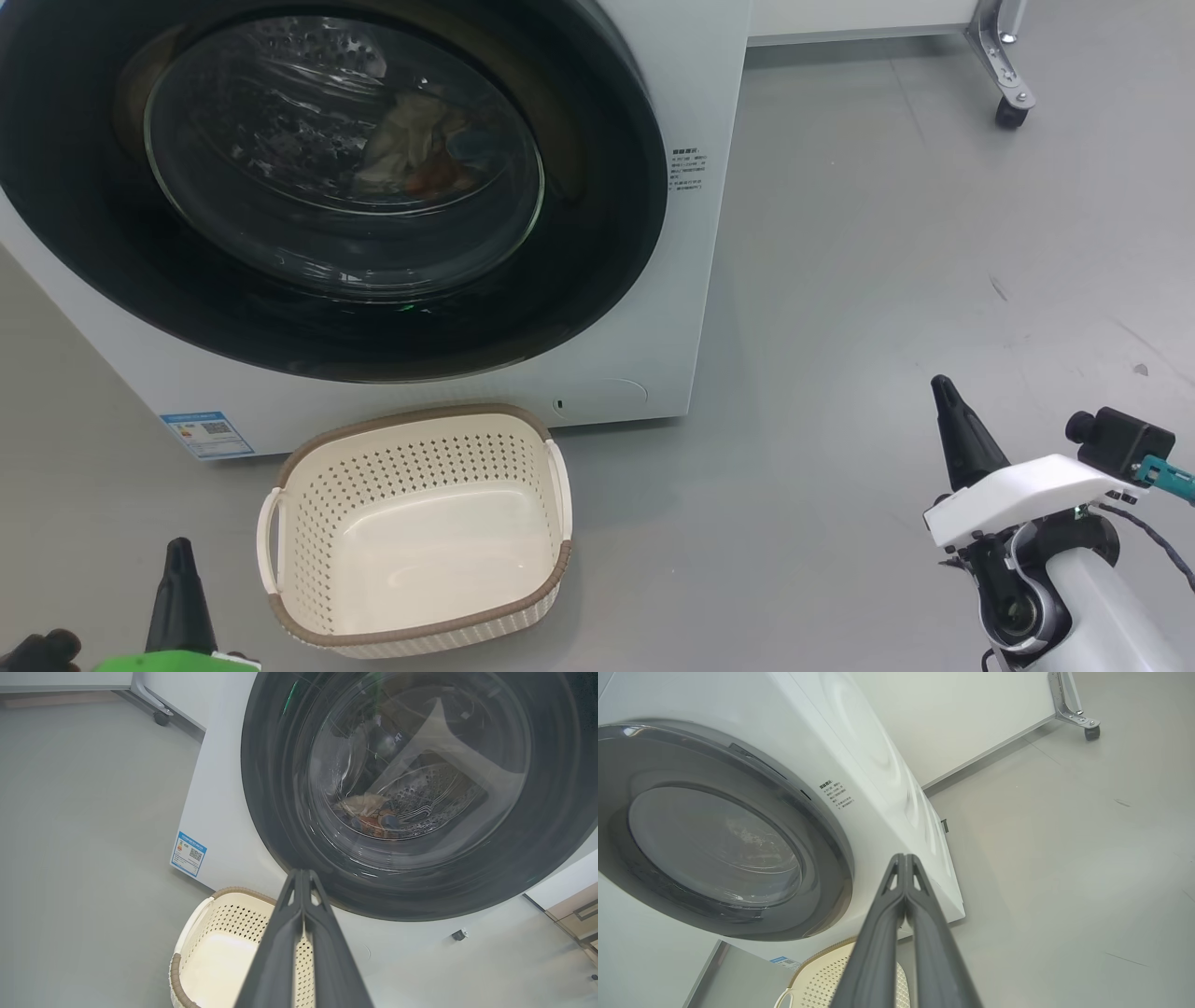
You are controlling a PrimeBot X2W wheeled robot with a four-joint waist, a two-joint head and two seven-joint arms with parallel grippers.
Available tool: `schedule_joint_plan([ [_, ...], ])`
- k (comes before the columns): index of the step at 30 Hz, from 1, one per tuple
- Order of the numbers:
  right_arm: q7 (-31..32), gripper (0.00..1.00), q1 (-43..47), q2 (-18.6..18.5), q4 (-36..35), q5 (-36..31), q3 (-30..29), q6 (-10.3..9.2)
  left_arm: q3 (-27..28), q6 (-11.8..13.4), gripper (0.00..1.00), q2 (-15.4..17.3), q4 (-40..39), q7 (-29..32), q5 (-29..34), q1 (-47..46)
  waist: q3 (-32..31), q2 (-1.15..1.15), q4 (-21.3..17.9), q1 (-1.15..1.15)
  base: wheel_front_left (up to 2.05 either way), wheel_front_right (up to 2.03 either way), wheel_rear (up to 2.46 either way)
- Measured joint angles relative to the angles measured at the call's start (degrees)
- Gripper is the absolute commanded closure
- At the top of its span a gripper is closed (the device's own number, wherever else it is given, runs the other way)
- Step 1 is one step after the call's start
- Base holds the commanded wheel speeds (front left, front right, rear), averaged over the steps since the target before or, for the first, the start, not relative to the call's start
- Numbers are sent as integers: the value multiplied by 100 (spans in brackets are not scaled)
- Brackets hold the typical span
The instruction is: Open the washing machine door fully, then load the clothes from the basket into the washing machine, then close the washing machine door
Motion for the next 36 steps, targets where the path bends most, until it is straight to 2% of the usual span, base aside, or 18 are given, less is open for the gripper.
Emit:
schedule_joint_plan([
  [26,508,100,136,301,-267,1573,-794,-60,158,54,100,-43,19,550,-1861,-60,-121,0,92,0,0,0,0],
  [36,686,100,247,393,-348,2143,-1095,-151,202,59,100,-64,22,759,-2564,-140,-166,0,126,0,0,0,0],
])
